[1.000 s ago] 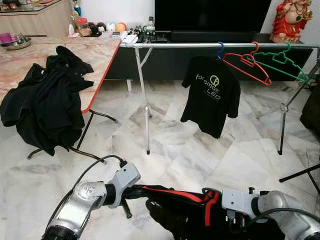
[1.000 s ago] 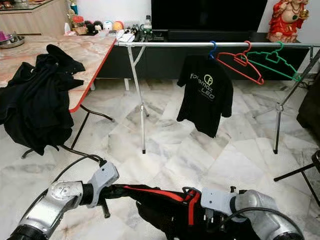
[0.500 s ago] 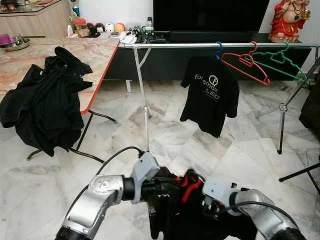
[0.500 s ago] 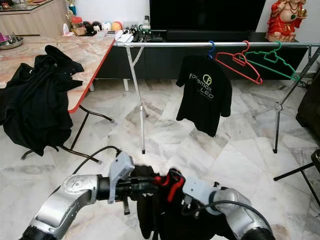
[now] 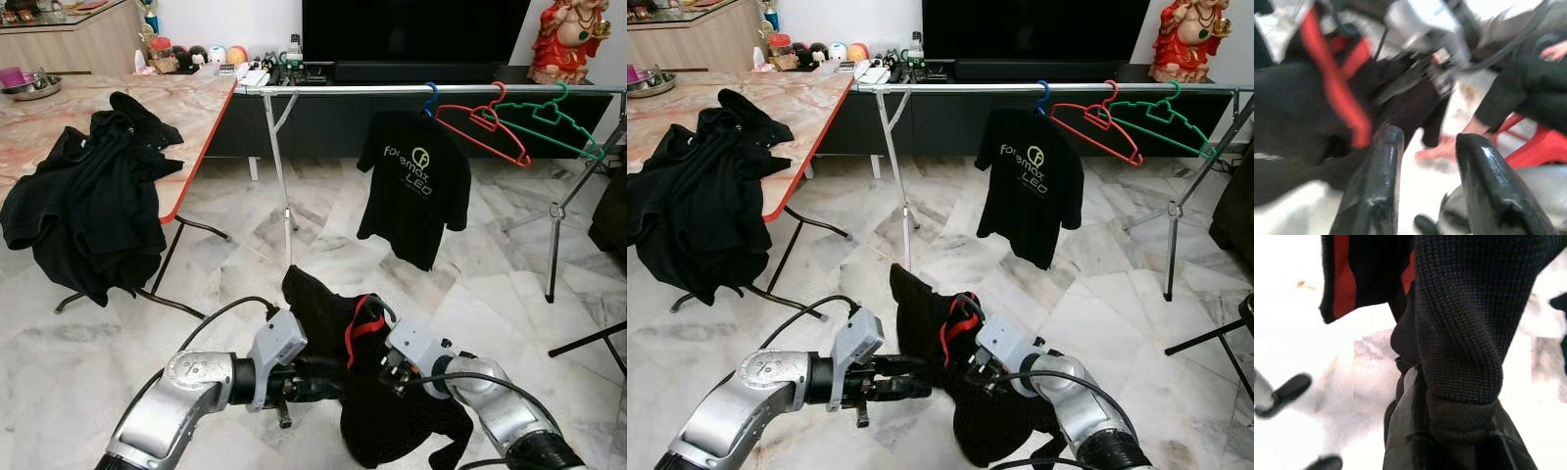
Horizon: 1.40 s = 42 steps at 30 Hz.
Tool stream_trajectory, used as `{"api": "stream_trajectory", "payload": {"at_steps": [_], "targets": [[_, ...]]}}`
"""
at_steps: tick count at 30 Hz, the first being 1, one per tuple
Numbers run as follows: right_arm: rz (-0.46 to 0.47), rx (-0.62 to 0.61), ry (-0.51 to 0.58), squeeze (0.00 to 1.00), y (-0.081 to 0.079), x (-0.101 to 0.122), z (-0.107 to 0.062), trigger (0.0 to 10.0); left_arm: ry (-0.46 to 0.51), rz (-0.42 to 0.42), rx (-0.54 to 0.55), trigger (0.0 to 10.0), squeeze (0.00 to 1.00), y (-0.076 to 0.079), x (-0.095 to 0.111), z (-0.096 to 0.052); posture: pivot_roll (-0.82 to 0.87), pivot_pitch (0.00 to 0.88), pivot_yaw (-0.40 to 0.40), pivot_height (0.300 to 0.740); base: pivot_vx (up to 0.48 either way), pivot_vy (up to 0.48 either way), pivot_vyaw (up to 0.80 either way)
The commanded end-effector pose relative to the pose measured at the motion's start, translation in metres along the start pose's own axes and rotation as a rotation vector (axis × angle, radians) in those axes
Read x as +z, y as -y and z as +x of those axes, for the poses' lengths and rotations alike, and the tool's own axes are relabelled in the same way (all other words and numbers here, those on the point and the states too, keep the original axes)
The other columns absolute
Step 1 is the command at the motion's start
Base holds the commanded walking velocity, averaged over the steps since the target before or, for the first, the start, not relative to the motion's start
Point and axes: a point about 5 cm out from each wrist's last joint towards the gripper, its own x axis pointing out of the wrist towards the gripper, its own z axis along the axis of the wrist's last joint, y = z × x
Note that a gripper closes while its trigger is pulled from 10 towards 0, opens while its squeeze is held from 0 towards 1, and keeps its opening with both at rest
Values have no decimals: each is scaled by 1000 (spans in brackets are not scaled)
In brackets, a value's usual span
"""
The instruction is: Hang hanger
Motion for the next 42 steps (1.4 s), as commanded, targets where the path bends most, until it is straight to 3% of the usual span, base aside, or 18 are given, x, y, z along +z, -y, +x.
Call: {"api": "stream_trajectory", "payload": {"at_steps": [1,6,11,13,16,17,25,33,42], "targets": [[-48,52,-19,0,-1,-8,-3,0,-50,1,22,10000,1000,-3,-8,-4,43,48,-3,740,0,0,0],[-227,243,-67,0,-14,-30,-12,0,-149,34,37,10000,1000,-5,-24,-8,47,41,-7,740,0,0,0],[-264,369,-49,0,-23,-36,-18,0,-169,41,59,10000,1000,-6,-31,-7,52,30,-10,740,0,0,0],[-276,431,-33,0,-26,-36,-18,0,-164,-19,33,10000,1000,-5,-41,-3,52,21,-13,740,0,0,0],[-294,496,-25,0,-33,-35,-14,0,-176,-26,15,10000,1000,-5,-48,3,66,10,-23,740,0,0,0],[-291,513,-17,0,-35,-33,-13,0,-179,-25,19,10000,0,-6,-50,5,69,5,-26,740,0,0,0],[-318,532,-8,0,-35,-26,-8,0,-187,-63,3,10000,0,-11,-58,6,80,0,-36,740,0,0,0],[-317,545,29,0,-38,-17,-3,0,-230,-28,-83,10000,0,-4,-63,18,75,14,-40,740,0,0,0],[-321,557,79,0,-40,-4,2,0,-226,-13,-100,10000,0,-6,-60,28,72,25,-34,740,0,0,0]]}}
